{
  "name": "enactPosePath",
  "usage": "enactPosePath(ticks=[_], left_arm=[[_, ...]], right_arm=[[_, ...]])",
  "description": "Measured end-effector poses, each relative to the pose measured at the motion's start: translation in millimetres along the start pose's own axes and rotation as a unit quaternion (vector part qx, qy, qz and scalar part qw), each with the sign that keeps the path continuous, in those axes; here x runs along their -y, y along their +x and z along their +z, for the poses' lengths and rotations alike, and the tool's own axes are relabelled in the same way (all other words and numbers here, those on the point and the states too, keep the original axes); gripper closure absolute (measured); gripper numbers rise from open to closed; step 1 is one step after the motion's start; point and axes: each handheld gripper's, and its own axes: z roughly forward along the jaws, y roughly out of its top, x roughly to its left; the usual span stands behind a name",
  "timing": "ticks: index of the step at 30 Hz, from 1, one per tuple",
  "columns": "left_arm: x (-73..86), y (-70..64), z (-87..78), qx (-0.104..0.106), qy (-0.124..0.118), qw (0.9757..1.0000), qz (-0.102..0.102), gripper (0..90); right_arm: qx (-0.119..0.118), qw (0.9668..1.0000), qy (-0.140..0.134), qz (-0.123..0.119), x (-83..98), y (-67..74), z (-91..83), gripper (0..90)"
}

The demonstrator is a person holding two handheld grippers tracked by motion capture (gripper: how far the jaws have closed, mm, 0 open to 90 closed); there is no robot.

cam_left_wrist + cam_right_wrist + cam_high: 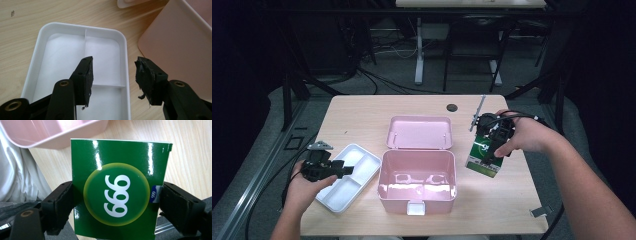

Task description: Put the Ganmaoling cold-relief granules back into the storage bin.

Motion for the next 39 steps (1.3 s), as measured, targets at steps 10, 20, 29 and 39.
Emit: enactPosePath(ticks=[10,20,29,39], left_arm=[[-0.1,0.4,-1.0,0.001,0.000,1.0000,0.000,48.4],[0.3,0.9,-0.1,0.001,-0.001,1.0000,-0.001,48.4],[0.1,0.2,0.5,0.002,0.001,1.0000,0.000,48.4],[0.7,1.4,1.5,0.001,0.002,1.0000,-0.001,48.4]], right_arm=[[0.002,0.9993,-0.013,-0.035,-19.5,16.3,-11.0,16.4],[-0.006,0.9949,-0.011,-0.100,-44.2,35.9,-12.4,16.4],[-0.019,0.9874,-0.011,-0.156,-60.1,51.2,-13.7,16.3],[-0.026,0.9857,-0.009,-0.167,-80.8,60.7,-9.5,16.2]])
